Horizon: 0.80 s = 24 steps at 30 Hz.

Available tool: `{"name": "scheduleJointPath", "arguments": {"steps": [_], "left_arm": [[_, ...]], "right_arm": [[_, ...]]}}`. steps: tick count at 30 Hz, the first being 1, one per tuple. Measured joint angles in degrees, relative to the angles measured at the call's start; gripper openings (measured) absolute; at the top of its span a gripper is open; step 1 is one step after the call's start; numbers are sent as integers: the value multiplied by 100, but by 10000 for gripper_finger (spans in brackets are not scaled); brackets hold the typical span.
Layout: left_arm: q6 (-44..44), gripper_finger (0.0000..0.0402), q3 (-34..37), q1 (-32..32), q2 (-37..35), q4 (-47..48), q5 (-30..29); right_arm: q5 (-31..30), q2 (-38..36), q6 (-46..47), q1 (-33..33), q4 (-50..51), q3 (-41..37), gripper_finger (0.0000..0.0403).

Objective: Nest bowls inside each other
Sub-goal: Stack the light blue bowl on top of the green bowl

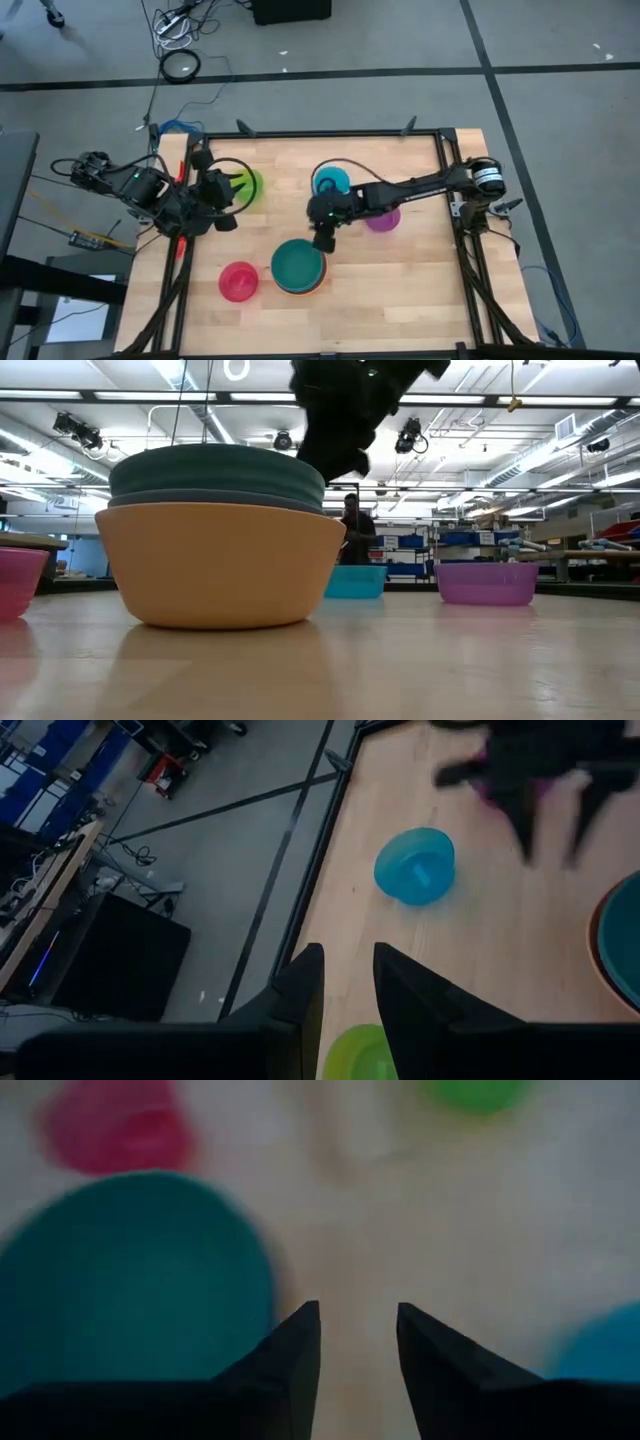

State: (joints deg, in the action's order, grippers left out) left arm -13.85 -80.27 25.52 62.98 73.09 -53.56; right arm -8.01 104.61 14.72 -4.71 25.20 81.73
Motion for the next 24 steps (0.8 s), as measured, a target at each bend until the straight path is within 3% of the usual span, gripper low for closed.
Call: {"name": "scheduleJointPath", "arguments": {"steps": [5, 9, 12, 17, 24], "left_arm": [[-17, 99, 104, 0, -4, 20, 0], [-119, 99, 427, 0, -4, 5, -54], [-279, 99, 754, 0, -9, -5, -105], [-386, 99, 1215, 0, -9, -403, -106], [-334, 99, 1502, 0, -9, -684, -133]], "right_arm": [[-1588, -435, -348, 78, 671, 0, 119], [-1824, -633, -238, 420, 1189, 2, 118], [-1516, -635, -9, 822, 1598, -13, 119], [-368, -635, 168, 1495, 1530, -178, 122], [402, -635, -28, 1928, 935, -576, 143]]}}
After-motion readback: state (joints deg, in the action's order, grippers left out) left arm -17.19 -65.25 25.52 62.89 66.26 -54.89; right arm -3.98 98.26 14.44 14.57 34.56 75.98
